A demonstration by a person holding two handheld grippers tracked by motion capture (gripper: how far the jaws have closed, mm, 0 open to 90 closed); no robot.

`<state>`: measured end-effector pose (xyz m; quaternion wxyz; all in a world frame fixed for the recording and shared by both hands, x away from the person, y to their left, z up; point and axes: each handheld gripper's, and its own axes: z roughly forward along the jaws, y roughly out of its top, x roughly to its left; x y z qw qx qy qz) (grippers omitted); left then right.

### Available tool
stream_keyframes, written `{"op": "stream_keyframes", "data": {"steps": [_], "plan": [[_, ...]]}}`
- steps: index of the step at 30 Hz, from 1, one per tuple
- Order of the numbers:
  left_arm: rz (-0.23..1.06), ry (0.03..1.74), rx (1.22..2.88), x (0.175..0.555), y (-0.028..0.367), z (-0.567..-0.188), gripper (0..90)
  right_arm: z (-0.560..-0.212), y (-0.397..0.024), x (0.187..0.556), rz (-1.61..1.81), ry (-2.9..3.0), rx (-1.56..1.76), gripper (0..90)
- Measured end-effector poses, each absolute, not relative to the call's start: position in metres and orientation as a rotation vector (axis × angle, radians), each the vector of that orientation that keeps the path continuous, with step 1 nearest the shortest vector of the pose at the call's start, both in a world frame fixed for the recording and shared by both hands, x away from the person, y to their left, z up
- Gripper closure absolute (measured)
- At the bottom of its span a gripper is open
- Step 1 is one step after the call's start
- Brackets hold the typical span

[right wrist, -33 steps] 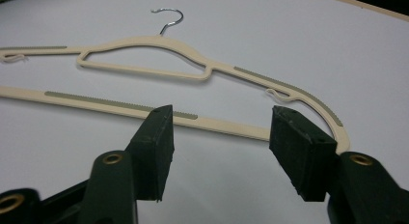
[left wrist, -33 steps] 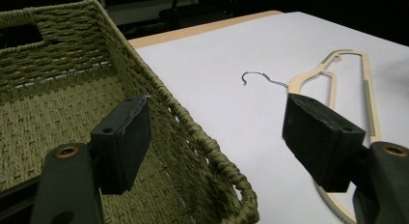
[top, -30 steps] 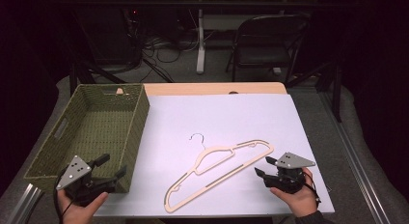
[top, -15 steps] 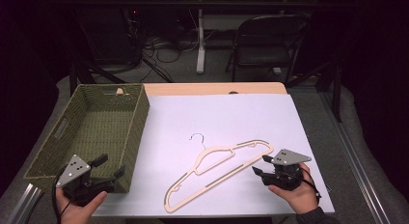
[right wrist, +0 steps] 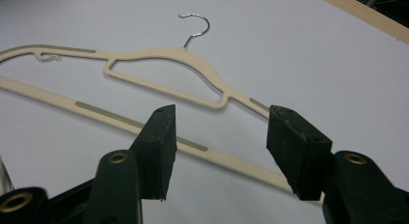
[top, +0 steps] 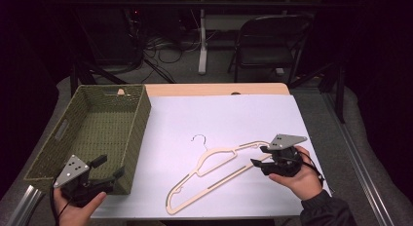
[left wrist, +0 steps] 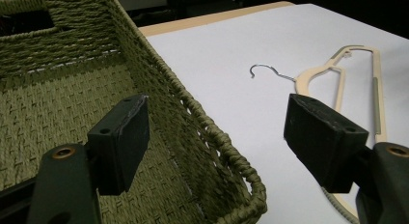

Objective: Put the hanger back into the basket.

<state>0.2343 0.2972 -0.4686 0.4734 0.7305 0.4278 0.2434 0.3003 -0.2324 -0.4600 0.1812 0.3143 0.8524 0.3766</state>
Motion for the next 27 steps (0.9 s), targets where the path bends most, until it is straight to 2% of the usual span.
{"op": "stream_keyframes", "data": {"steps": [3, 9, 18, 27], "plan": [[0.591, 1.047, 1.789, 0.234, 0.298, -0.468, 24.5, -0.449, -0.221, 0.309, 1.021, 2.449, 0.843, 40.2], [0.589, 1.051, 1.784, 0.234, 0.299, -0.468, 24.5, -0.438, -0.208, 0.32, 0.972, 2.514, 0.79, 40.1], [0.589, 1.055, 1.784, 0.233, 0.3, -0.468, 24.5, -0.436, -0.192, 0.334, 0.913, 2.586, 0.716, 46.6], [0.587, 1.053, 1.789, 0.234, 0.299, -0.469, 24.6, -0.444, -0.169, 0.349, 0.807, 2.722, 0.656, 49.4]]}}
